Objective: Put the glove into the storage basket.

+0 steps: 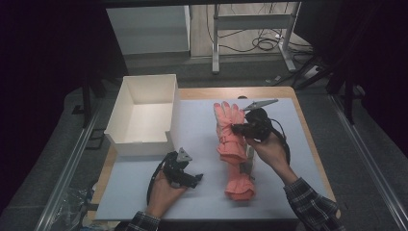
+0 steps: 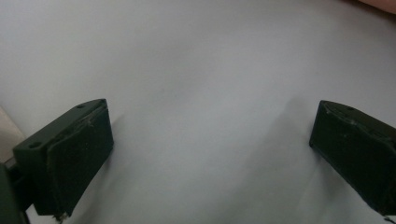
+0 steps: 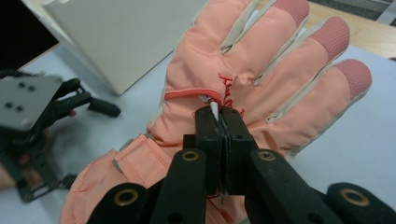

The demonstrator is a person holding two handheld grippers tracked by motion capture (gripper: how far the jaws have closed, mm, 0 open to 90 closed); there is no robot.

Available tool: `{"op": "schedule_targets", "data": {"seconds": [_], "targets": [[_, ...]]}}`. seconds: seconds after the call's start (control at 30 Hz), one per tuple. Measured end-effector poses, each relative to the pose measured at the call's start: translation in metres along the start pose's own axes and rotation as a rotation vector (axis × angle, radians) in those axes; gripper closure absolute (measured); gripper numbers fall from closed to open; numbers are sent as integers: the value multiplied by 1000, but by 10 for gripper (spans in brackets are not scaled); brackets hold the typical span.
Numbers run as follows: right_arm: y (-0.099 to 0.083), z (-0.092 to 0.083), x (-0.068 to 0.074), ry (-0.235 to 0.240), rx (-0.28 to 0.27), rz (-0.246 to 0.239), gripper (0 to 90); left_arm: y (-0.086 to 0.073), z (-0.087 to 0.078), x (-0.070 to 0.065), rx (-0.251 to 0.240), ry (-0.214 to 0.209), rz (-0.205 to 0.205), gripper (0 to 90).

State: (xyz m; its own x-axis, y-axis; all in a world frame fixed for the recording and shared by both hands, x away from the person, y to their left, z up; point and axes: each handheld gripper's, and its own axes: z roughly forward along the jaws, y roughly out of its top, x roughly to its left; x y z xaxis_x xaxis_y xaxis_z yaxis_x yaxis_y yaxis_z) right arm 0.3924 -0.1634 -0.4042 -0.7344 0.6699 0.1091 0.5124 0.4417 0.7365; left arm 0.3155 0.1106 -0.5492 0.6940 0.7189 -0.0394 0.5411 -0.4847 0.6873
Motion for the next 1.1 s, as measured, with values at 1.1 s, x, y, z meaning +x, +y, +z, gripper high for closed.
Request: {"op": "schedule_targets", "data": {"seconds": [1.1], "targets": [[-95, -9, 29, -93, 75, 62, 843, 0, 0, 0, 0, 1, 7, 0]]}}
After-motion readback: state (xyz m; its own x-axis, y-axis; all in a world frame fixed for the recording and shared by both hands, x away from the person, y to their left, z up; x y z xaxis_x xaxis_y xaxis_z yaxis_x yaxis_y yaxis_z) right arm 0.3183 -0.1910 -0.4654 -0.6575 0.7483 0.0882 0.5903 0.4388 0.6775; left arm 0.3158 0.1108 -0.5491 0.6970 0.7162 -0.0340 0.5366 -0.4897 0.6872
